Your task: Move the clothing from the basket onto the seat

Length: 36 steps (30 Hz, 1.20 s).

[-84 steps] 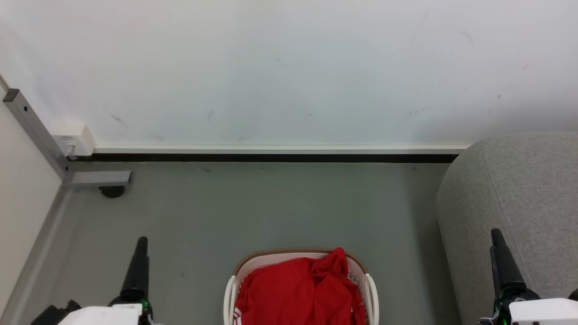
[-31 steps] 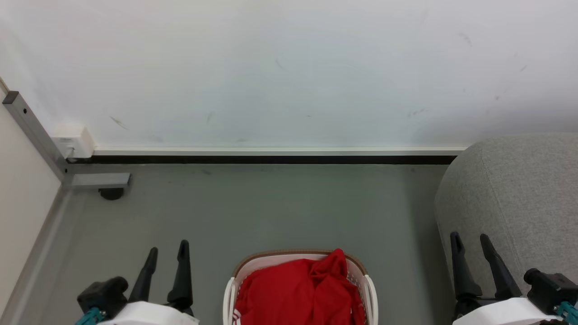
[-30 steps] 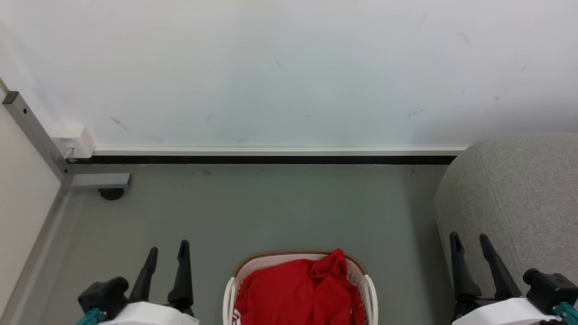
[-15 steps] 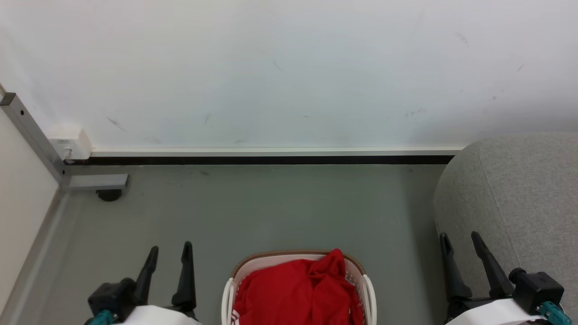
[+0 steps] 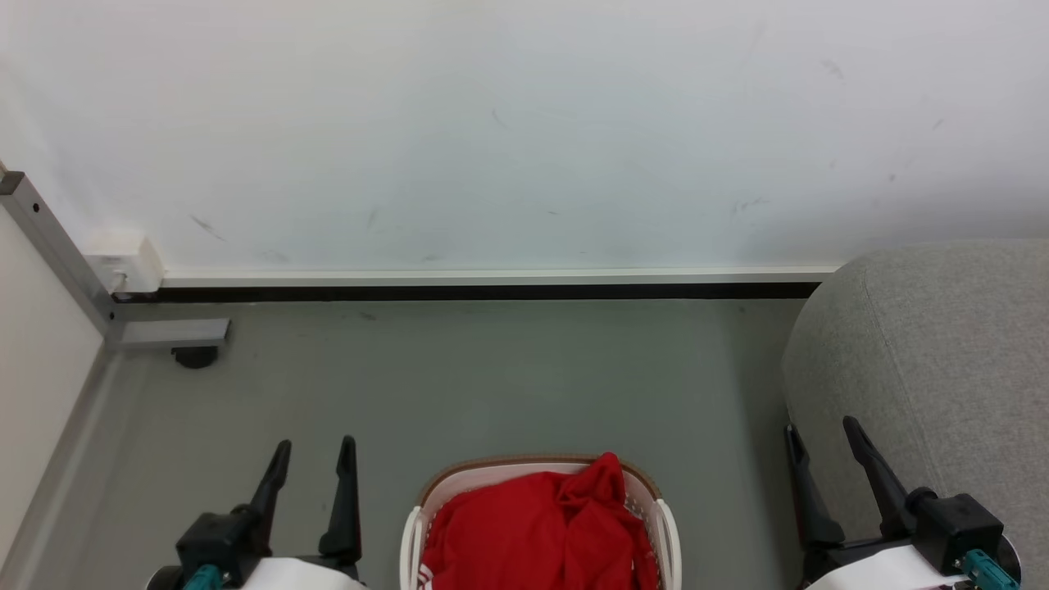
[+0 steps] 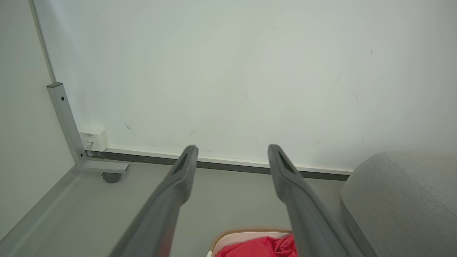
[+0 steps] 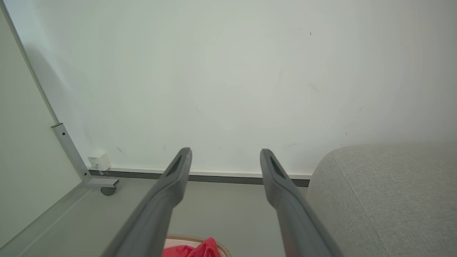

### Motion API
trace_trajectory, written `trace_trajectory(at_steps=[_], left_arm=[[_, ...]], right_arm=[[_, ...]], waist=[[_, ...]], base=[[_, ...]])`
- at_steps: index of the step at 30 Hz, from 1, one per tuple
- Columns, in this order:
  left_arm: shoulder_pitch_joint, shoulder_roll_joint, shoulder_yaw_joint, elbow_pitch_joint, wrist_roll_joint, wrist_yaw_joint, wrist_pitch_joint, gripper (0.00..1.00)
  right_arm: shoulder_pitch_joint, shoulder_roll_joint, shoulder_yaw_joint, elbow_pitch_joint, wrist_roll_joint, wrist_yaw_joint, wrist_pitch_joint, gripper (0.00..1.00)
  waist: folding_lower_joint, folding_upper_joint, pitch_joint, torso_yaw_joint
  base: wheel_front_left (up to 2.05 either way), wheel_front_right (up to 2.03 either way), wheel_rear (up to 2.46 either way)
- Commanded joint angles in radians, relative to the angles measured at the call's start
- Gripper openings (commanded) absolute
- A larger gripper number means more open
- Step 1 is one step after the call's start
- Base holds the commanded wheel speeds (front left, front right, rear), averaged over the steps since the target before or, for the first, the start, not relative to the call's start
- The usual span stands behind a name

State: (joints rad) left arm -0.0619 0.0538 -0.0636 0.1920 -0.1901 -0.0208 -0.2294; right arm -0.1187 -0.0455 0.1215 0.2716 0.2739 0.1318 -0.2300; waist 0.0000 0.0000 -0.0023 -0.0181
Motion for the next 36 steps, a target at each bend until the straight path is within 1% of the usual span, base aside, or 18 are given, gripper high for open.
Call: trace_trajectory(at_steps=[1, 16, 22, 36], left_arm=[[-0.002, 0.003, 0.001, -0.007, 0.026, 0.000, -0.010, 1.00], [-0.003, -0.001, 0.005, -0.009, 0.111, -0.006, -0.036, 1.00], [-0.003, -0.002, 0.009, -0.017, 0.084, -0.013, -0.036, 1.00], [-0.011, -0.002, 0.005, -0.009, 0.070, -0.005, -0.035, 1.00]], right_arm=[[-0.013, -0.007, 0.000, -0.001, -0.022, -0.002, -0.009, 1.00], [-0.012, -0.008, 0.011, -0.010, -0.083, -0.002, -0.036, 1.00], [-0.012, -0.008, 0.006, -0.010, -0.073, -0.002, -0.035, 1.00], [-0.018, -0.008, 0.003, -0.007, -0.059, -0.002, -0.035, 1.00]], waist=[[0.0000, 0.0000, -0.001, 0.000], [0.0000, 0.0000, -0.002, -0.002], [0.0000, 0.0000, 0.000, -0.001], [0.0000, 0.0000, 0.002, -0.004]], base=[[0.00, 0.00, 0.00], [0.00, 0.00, 0.00], [0.00, 0.00, 0.00], [0.00, 0.00, 0.00]])
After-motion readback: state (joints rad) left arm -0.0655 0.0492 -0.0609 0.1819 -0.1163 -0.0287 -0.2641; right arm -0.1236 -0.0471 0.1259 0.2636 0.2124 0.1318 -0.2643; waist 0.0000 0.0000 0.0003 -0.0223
